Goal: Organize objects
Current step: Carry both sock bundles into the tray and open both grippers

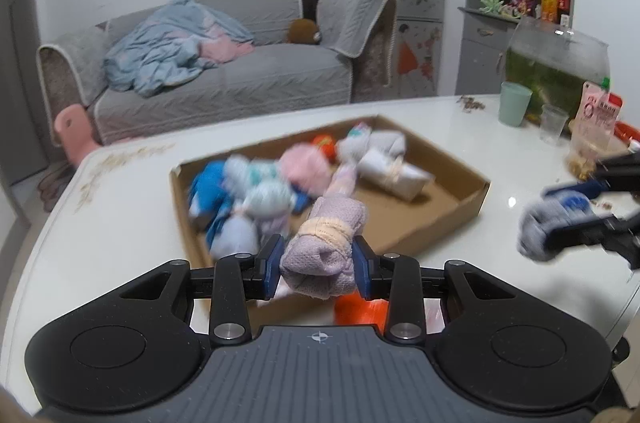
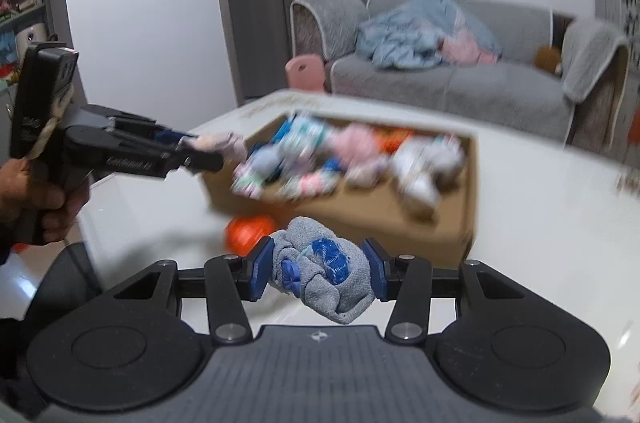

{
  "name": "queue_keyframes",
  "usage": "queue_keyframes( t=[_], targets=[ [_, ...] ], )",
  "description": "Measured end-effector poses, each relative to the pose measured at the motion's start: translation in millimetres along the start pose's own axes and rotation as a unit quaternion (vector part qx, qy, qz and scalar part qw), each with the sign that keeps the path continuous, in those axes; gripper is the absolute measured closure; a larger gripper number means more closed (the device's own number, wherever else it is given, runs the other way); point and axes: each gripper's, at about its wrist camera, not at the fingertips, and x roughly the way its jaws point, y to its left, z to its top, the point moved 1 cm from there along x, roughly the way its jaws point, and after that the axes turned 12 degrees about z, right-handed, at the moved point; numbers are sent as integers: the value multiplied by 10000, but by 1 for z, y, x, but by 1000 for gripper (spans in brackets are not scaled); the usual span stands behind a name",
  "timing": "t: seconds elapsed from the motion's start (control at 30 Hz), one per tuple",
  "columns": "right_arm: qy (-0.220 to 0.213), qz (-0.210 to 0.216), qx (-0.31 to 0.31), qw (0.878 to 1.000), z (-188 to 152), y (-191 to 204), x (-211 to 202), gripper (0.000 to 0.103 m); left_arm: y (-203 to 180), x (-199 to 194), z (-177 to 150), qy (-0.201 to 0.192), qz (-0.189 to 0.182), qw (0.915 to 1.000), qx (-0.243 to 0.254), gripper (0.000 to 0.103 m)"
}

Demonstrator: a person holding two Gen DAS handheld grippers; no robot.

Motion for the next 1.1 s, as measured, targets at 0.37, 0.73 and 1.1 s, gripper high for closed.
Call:
queue_keyframes(
  t=[0.37,0.73,1.1],
  targets=[
    [214,-127,-440,9987,73,-46,66,59,-38,49,54,309,-229,9987,344,60],
    [650,-67,-340,9973,70,-65,100,58,-53,87,44,606,-268,9964,521,60],
    [1014,6,-313,9944,64,-72,119,58,-55,106,33,965,-603,9927,412,60]
  ],
)
